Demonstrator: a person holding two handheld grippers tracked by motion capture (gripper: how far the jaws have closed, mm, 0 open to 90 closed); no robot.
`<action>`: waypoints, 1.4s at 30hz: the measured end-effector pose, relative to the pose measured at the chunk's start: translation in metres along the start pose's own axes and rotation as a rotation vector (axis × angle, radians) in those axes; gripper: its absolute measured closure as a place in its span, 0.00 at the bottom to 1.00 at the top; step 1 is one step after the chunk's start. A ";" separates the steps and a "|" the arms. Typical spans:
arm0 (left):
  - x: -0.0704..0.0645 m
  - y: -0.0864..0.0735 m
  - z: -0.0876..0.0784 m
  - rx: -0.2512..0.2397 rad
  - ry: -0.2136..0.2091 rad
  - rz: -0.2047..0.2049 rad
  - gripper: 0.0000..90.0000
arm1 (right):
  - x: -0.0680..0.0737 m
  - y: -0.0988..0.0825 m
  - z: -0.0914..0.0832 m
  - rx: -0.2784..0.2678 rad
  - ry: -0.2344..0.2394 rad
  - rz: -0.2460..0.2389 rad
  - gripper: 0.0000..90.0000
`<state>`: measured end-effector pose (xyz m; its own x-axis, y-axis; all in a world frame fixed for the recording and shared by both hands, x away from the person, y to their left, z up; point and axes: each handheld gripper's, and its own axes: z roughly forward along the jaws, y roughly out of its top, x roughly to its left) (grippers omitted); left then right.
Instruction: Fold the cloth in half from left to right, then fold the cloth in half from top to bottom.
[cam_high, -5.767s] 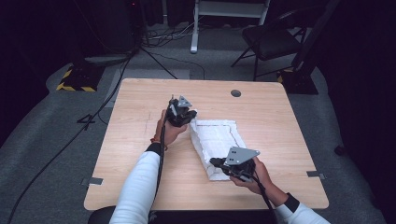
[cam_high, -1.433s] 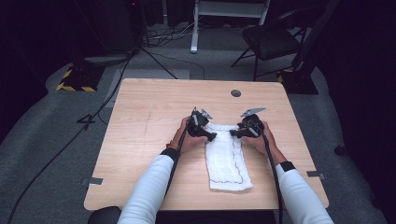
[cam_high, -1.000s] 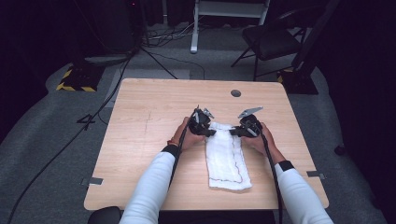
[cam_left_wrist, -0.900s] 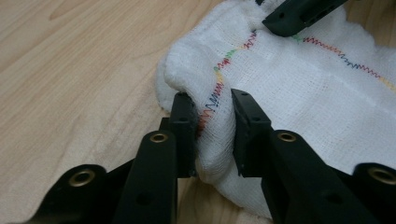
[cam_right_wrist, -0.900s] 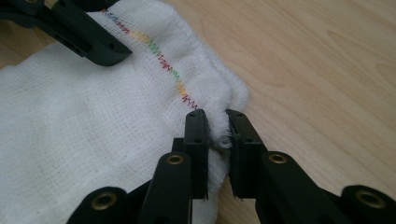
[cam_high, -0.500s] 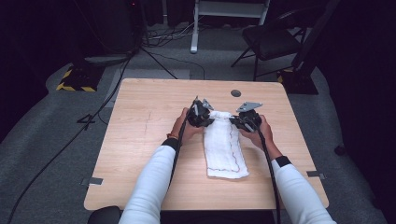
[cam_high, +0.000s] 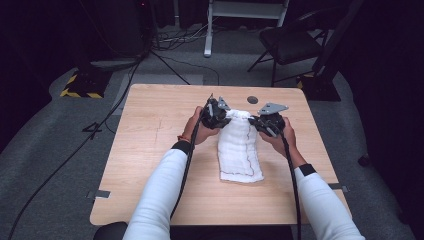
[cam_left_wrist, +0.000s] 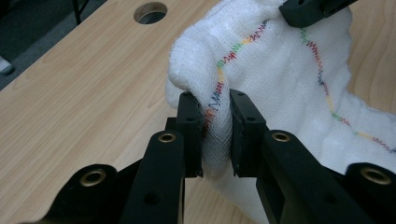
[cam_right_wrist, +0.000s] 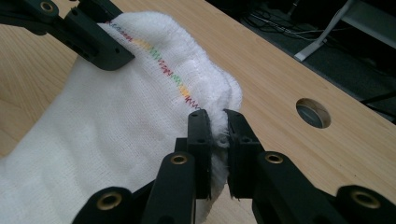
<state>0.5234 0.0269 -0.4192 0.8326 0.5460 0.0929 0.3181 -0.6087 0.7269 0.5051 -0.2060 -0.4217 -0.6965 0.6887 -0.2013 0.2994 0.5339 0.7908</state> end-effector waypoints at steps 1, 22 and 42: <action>-0.002 -0.001 -0.001 -0.008 -0.005 0.000 0.85 | 0.000 -0.001 -0.003 -0.007 0.003 0.002 0.91; -0.047 -0.030 -0.031 -0.063 -0.141 0.110 0.82 | 0.025 -0.029 -0.048 -0.051 0.135 -0.041 0.91; -0.078 -0.070 -0.033 -0.024 -0.215 0.126 0.80 | 0.057 -0.059 -0.062 0.006 0.303 -0.119 0.90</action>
<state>0.4210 0.0462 -0.4550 0.9430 0.3305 0.0388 0.1972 -0.6490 0.7347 0.4072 -0.2282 -0.4439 -0.8891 0.4443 -0.1099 0.2076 0.6055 0.7682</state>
